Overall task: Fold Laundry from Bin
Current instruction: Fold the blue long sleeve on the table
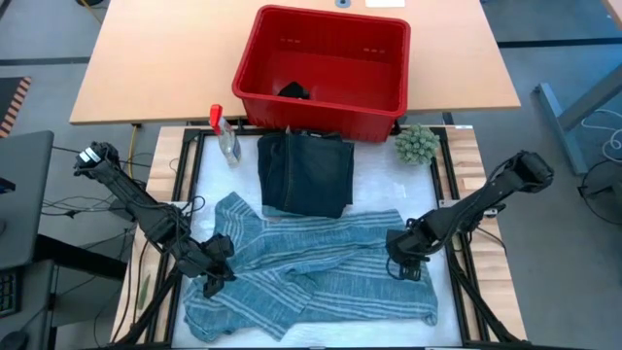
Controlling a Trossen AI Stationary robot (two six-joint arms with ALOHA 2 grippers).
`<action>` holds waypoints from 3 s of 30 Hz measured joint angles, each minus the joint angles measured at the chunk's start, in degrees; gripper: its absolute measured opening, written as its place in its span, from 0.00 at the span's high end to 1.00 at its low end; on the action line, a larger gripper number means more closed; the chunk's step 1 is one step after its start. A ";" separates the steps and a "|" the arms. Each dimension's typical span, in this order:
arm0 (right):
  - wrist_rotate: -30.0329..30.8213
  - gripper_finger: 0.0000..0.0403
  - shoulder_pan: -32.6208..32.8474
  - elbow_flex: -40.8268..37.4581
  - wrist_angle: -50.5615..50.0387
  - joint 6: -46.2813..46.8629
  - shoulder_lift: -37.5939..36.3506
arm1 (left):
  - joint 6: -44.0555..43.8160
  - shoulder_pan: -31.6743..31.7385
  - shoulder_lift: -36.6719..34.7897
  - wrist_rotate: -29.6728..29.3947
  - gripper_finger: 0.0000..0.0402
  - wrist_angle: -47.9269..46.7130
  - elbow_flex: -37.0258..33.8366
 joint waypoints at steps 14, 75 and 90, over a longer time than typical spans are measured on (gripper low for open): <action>1.72 0.34 0.86 -4.10 5.21 -1.16 -0.21 | -0.52 0.00 0.00 -0.09 1.00 1.10 -0.02; 1.76 0.49 -3.43 0.72 4.88 -13.88 5.00 | 1.22 0.00 0.02 -1.79 1.00 1.01 -0.04; -2.86 0.96 -3.43 0.99 1.11 -15.29 4.44 | 1.87 0.00 -0.38 -0.07 1.00 1.76 -0.04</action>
